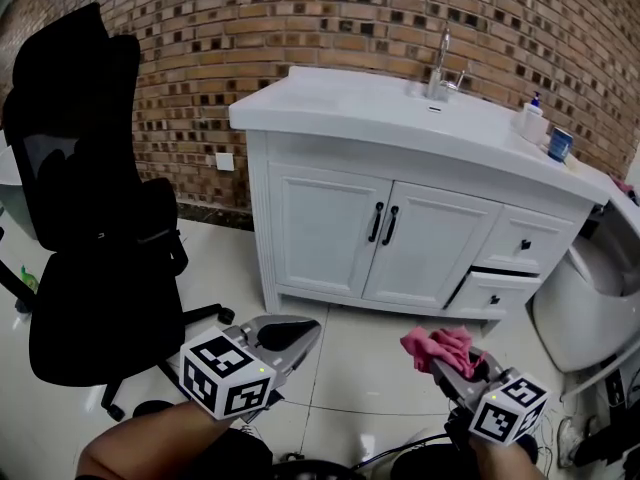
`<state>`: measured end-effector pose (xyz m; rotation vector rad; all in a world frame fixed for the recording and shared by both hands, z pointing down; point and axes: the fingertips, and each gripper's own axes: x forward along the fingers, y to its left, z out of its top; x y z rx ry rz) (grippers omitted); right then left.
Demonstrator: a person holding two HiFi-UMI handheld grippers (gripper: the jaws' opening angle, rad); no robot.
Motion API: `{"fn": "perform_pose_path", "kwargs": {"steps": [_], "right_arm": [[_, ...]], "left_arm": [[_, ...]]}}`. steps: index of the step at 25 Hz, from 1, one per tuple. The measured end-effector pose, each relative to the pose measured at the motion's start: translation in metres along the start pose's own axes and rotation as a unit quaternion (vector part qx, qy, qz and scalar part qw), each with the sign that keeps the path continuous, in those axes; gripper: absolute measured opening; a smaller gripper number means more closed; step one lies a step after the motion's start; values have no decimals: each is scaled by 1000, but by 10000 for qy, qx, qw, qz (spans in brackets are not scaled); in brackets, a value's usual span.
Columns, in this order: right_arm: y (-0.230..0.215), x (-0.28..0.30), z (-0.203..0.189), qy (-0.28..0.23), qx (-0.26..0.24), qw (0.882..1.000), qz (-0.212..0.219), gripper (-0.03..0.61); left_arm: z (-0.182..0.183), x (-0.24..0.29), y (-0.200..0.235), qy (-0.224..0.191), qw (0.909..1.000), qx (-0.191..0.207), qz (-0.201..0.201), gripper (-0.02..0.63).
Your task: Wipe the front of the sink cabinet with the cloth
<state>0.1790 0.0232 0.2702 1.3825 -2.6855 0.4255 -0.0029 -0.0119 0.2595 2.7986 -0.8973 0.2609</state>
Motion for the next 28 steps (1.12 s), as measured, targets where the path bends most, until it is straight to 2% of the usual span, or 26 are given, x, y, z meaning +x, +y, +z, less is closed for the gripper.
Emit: {"fn": "perform_pose_path", "kwargs": {"steps": [9, 14, 28], "right_arm": [[1, -4, -3, 39, -65, 9999, -114, 125], [1, -1, -8, 80, -46, 9999, -110, 125], [2, -11, -9, 89, -69, 9999, -119, 124]], "left_arm": [[3, 3, -8, -59, 9999, 29, -81, 5], [3, 6, -2, -44, 9999, 94, 11, 5], [-2, 9, -5, -13, 9999, -53, 97, 5]]}}
